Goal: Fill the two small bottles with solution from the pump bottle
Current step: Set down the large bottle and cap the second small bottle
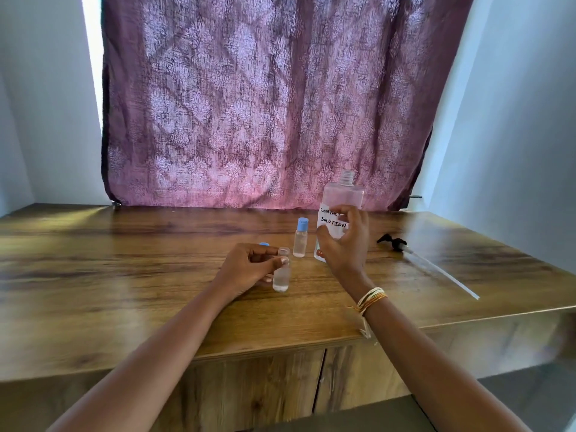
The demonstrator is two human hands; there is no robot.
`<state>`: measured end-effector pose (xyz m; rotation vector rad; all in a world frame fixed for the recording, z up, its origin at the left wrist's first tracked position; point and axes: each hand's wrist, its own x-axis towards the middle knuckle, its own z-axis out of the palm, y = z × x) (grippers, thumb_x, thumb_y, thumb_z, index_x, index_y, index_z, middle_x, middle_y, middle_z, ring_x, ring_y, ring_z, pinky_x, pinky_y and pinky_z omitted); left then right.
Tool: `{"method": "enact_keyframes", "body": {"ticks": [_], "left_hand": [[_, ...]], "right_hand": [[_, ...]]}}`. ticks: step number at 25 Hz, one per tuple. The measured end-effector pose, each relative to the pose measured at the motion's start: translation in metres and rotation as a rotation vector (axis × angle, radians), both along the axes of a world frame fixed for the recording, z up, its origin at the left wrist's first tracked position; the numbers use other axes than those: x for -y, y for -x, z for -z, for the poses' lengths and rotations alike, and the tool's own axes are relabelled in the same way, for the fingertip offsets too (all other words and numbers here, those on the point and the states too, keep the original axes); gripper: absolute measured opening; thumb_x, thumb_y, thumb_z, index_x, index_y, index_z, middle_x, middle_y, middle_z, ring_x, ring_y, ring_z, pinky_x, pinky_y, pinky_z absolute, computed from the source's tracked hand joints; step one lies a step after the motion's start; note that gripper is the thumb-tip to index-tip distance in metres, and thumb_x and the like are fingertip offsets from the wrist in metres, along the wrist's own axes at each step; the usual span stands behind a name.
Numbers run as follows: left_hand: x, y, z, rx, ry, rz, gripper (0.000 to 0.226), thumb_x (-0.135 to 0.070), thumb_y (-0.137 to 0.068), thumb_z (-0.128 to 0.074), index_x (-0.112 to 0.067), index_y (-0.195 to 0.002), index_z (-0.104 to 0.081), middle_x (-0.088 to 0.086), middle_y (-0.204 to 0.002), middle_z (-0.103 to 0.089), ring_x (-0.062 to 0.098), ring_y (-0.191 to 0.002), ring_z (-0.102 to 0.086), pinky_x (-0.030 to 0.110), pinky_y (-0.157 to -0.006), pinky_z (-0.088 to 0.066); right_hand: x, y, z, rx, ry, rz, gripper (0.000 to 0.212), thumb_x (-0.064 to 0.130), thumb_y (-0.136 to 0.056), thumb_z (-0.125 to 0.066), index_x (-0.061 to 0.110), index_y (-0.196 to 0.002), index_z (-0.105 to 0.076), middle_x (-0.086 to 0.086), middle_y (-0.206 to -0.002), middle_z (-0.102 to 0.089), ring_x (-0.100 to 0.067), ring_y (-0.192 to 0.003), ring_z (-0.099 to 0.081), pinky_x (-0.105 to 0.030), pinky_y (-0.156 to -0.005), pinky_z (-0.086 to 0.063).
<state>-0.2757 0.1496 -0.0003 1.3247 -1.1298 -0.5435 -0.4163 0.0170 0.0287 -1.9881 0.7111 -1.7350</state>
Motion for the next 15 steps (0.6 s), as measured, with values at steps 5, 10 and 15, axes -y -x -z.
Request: {"method": "enact_keyframes", "body": {"ticks": [5,10,15], "left_hand": [[0.000,-0.002,-0.001,0.015,0.006,-0.026,0.014,-0.014,-0.081,-0.075,-0.025,-0.089,-0.077,0.012,-0.085,-0.078,0.020,-0.070,-0.072,0.023,-0.059,-0.060],[-0.002,-0.003,-0.002,0.068,0.000,-0.022,0.014,-0.013,-0.083,-0.074,-0.025,-0.090,-0.076,0.013,-0.089,-0.077,0.031,-0.081,-0.074,0.028,-0.063,-0.062],[-0.005,-0.003,-0.003,0.103,0.006,-0.013,0.013,-0.015,-0.083,-0.074,-0.022,-0.095,-0.076,0.017,-0.093,-0.076,0.040,-0.086,-0.071,0.047,-0.076,-0.061]], "right_hand": [[-0.006,-0.025,0.010,-0.100,-0.061,-0.195,0.021,-0.002,-0.076,-0.062,0.015,-0.090,-0.063,0.004,-0.086,-0.065,-0.010,-0.077,-0.062,-0.026,-0.070,-0.054],[0.003,-0.044,0.015,-0.484,-0.065,-0.439,0.029,-0.003,-0.085,-0.057,0.011,-0.108,-0.068,0.002,-0.106,-0.069,-0.007,-0.101,-0.063,-0.010,-0.082,-0.047],[0.026,-0.065,0.015,-0.798,-0.064,-0.502,0.039,0.021,-0.085,-0.068,0.026,-0.123,-0.063,0.002,-0.132,-0.062,-0.013,-0.125,-0.055,-0.033,-0.105,-0.044]]}}
